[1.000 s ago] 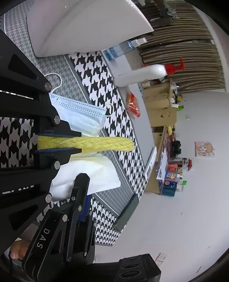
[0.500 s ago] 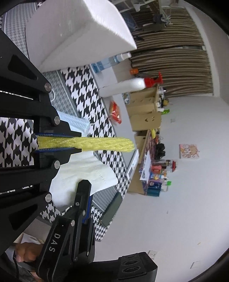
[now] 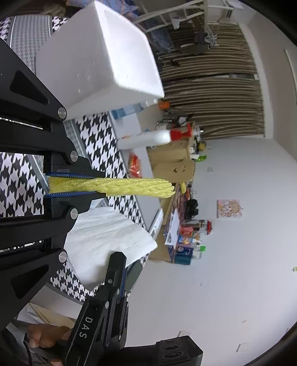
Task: Organize soft objects
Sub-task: 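Lift the yellow sleeve with the left gripper while the right gripper carries the paper towel over the foam box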
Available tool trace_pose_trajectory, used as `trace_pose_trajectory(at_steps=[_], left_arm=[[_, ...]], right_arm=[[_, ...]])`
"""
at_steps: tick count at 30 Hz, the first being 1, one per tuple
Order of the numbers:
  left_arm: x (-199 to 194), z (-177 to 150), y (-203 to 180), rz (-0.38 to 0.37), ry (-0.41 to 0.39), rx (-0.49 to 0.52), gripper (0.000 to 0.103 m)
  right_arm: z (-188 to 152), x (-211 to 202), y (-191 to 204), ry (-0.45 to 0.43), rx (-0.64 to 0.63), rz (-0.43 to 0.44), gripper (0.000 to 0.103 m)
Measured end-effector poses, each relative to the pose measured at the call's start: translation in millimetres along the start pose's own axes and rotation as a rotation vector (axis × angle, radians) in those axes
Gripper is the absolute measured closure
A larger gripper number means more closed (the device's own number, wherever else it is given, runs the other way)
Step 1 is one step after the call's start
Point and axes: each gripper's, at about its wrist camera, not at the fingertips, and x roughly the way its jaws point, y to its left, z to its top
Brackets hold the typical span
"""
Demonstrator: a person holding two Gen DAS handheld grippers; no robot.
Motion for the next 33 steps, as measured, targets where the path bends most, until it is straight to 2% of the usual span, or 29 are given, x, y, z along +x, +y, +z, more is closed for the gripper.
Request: trace_pose_trajectory(at_steps=[13,33], left_arm=[[-28.0,-5.0,17.3,0.075,-0.040,-0.021,0.093],[-64.3,16.6,33.7,0.183,-0.129,-0.024,0.093]], right_arm=[[12.6,-8.8,15.7,-0.034,-0.044,-0.005,0.097],[38.7,-16.5,38.5,-0.101,-0.083,0.022,0.097]])
